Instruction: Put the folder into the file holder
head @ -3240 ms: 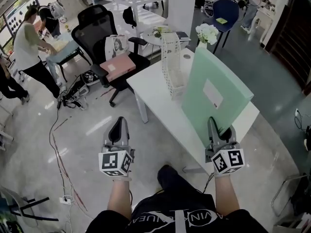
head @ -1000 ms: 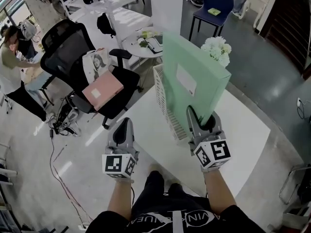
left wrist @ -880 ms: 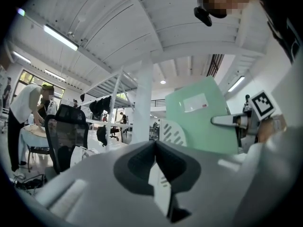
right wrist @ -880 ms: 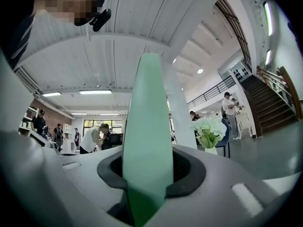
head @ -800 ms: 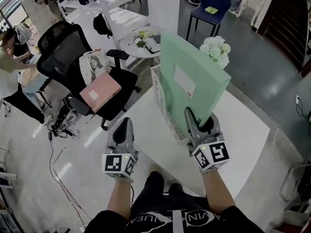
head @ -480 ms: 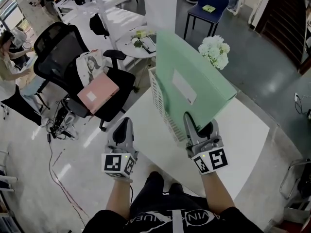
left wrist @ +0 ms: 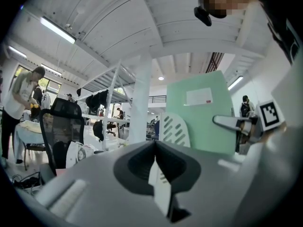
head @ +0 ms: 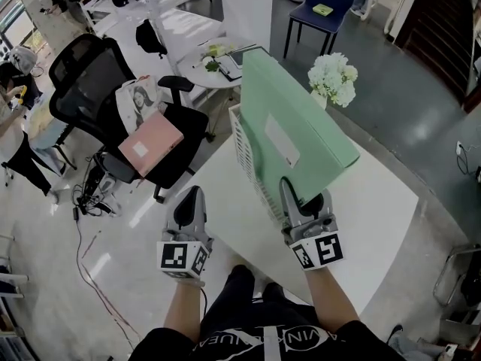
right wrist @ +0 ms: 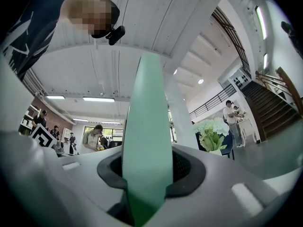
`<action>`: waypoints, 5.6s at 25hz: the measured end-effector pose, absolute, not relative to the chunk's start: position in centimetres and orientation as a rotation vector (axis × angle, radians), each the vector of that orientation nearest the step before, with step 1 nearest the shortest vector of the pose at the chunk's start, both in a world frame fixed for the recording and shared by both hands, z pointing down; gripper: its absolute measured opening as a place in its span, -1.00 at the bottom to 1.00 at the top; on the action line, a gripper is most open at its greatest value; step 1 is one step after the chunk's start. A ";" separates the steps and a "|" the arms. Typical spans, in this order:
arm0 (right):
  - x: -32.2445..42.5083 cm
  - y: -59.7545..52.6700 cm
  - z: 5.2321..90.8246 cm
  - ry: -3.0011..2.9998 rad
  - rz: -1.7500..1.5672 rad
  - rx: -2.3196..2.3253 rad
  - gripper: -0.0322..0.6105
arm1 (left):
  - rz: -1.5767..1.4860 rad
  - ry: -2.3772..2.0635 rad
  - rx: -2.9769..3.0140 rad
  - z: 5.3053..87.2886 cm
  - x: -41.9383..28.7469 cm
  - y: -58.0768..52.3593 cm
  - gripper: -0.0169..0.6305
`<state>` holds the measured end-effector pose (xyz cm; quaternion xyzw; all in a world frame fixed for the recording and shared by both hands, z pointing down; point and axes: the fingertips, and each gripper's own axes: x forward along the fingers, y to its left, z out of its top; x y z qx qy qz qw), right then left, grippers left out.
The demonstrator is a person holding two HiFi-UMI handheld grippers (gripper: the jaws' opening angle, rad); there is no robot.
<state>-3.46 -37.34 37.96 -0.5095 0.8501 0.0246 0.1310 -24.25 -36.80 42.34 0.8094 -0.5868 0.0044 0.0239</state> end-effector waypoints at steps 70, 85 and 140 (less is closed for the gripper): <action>-2.3 -33.8 47.6 2.927 -0.084 -1.516 -0.12 | 0.013 -1.818 2.465 43.5 -22.1 -33.5 -0.95; -1.3 -31.0 44.9 2.906 -0.062 -1.439 0.01 | -0.022 -1.851 2.472 41.8 -20.8 -30.5 -0.95; 9.4 -29.5 34.4 2.664 0.021 -1.518 -0.88 | -0.109 -1.913 2.570 33.2 -18.0 -28.0 -0.95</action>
